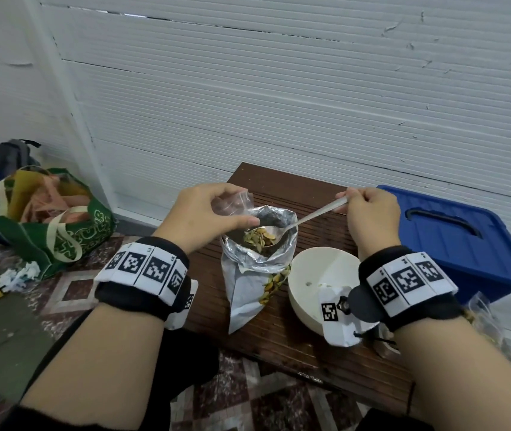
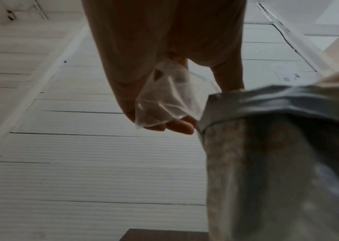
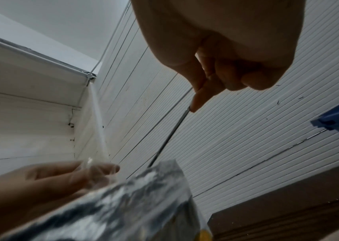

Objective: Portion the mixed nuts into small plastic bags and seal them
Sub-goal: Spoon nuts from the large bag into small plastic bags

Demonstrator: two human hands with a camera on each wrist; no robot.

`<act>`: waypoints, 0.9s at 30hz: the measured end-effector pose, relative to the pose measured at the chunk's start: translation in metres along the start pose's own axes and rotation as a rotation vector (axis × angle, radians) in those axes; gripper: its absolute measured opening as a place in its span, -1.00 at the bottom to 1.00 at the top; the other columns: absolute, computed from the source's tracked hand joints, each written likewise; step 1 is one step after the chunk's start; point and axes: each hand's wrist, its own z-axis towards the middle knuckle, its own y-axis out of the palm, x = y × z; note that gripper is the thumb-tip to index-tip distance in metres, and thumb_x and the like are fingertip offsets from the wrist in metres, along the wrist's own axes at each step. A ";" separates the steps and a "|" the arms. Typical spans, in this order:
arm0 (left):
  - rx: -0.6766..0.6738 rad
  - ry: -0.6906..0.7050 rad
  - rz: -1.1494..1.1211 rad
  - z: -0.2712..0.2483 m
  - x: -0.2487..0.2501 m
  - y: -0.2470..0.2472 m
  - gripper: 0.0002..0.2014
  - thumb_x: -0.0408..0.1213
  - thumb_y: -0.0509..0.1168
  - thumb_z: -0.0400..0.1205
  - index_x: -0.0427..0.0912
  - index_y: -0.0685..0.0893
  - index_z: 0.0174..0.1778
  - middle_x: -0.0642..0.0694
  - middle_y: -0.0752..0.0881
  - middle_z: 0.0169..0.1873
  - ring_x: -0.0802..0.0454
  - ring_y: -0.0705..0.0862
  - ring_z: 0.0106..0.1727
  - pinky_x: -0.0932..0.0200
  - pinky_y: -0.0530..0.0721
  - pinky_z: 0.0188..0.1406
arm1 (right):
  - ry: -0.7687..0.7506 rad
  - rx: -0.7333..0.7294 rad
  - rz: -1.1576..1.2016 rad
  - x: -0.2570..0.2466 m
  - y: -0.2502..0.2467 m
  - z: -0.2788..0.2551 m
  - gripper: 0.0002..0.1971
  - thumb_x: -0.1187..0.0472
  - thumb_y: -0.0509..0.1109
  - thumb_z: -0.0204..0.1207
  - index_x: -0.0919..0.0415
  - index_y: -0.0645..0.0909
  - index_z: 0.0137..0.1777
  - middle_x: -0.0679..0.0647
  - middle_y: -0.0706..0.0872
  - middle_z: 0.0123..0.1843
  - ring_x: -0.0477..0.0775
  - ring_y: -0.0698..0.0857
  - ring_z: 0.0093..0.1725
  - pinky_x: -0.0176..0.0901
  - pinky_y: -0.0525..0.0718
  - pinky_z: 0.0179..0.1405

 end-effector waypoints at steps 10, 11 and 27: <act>-0.091 0.007 0.049 0.000 0.001 -0.004 -0.49 0.04 0.64 0.22 0.12 0.74 0.09 0.25 0.73 -0.06 0.43 0.60 -0.02 0.73 0.42 -0.23 | -0.064 0.058 0.034 -0.021 -0.016 0.024 -0.53 0.26 0.19 0.66 0.13 0.61 -0.52 -0.11 0.71 -0.24 -0.20 0.61 -0.23 -0.28 0.51 -0.14; -0.088 0.019 0.054 0.001 0.002 -0.001 -0.50 0.04 0.63 0.23 0.12 0.74 0.09 0.25 0.73 -0.06 0.44 0.60 -0.03 0.72 0.42 -0.22 | -0.080 0.050 0.034 -0.023 -0.013 0.023 -0.54 0.27 0.19 0.65 0.14 0.61 -0.52 -0.11 0.71 -0.24 -0.21 0.62 -0.23 -0.35 0.51 -0.21; 0.119 0.020 -0.088 0.003 0.005 0.005 -0.73 0.00 0.58 0.32 0.10 0.70 -0.14 0.21 0.72 -0.28 0.49 0.62 -0.31 0.59 0.51 -0.29 | -0.470 0.090 0.314 -0.049 -0.001 -0.010 -0.80 0.22 0.24 0.69 0.09 0.70 -0.07 -0.13 0.72 -0.22 -0.23 0.69 -0.16 -0.43 0.59 -0.04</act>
